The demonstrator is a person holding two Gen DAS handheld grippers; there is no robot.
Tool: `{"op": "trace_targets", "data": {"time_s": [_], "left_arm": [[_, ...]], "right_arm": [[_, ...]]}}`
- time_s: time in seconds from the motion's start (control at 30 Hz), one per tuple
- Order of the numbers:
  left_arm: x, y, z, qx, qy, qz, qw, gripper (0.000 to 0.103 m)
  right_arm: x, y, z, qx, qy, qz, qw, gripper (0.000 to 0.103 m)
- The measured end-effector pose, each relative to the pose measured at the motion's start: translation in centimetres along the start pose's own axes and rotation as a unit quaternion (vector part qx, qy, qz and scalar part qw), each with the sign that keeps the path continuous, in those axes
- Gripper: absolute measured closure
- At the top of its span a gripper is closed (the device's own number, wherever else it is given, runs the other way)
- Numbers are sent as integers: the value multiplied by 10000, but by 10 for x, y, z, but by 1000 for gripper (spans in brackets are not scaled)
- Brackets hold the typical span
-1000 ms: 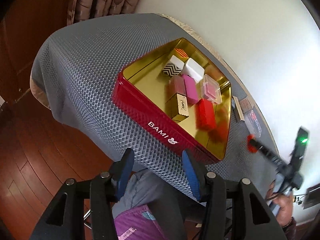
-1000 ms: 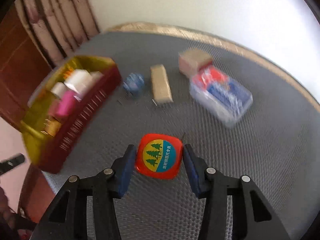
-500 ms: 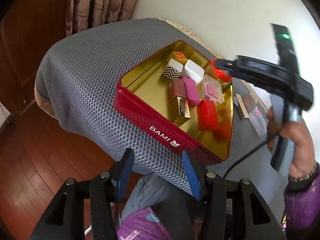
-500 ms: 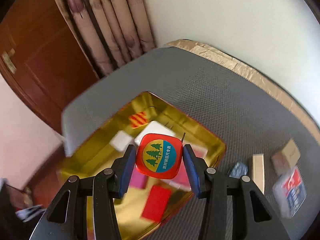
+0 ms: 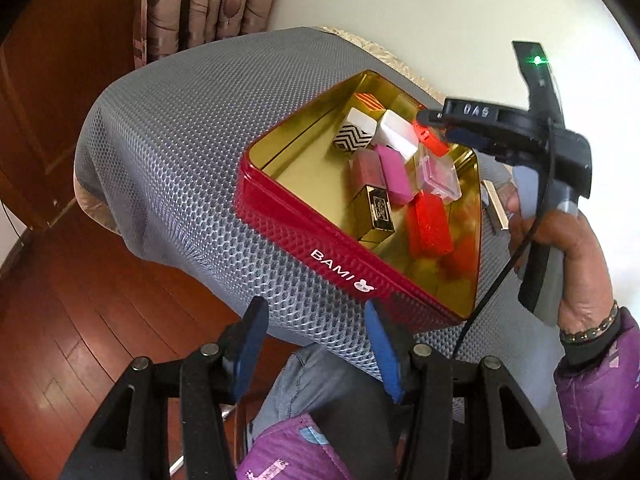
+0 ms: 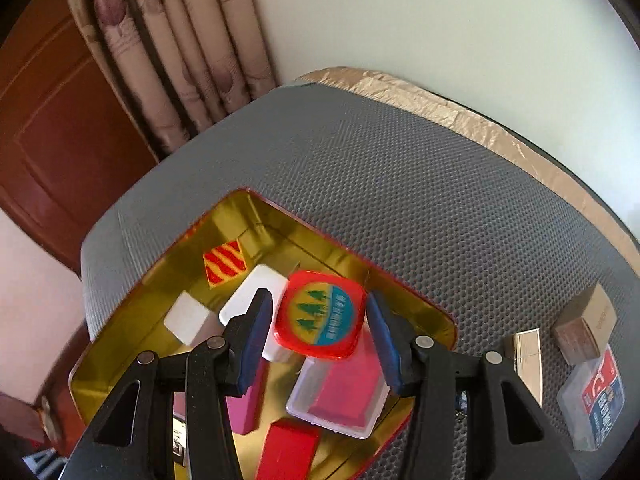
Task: Organize rigid objects
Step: 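Lower the tape measure into the tin and open the right gripper, then grasp the gold ribbed case with the left gripper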
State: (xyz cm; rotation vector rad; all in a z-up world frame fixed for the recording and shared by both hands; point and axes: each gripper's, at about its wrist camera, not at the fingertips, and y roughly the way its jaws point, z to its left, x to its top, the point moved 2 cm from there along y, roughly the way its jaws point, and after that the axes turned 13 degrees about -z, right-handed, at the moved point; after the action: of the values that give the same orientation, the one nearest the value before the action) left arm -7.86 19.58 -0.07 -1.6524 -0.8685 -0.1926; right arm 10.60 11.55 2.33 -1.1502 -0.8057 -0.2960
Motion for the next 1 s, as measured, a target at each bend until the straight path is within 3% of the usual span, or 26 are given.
{"op": "trace_targets", "data": {"time_s": [0.1,0.17,0.2,0.23,0.33,0.53,0.73,0.83,1.0], "left_arm": [[-1,0,-3,67,124,9,9999,52],[-2,1,-7,108,233,20,9997,52],[-3,0,-8,127,275,14,9995,52],[-4,0,-11,163,345,-8,9993,52],[-6,-2,-17,241,571,-56,9981,52],[-13,-7,-37,454,1155,-181,9921,52],[-27,-8,-63,624,1730,-317,9824,52],[-37,-5,-79,756,2082,-284,9748,52],[-42,-3,-116,261,2329,-148,9720,52]], "right_arm": [[1,-23,-5,141,233,-364,9990,52],[-4,-53,-14,151,401,-756,9962,44],[-6,-62,-18,138,437,-871,9951,34],[-15,-81,-26,4,439,-1085,9931,27],[-40,-116,-49,-530,285,-1385,9885,20],[-119,-168,-128,-1849,-12,-1121,9763,19],[-181,-208,-224,-2812,643,-856,9537,15],[-203,-222,-254,-3128,817,-823,9427,15],[-224,-235,-290,-3113,1510,-824,9346,12]]}}
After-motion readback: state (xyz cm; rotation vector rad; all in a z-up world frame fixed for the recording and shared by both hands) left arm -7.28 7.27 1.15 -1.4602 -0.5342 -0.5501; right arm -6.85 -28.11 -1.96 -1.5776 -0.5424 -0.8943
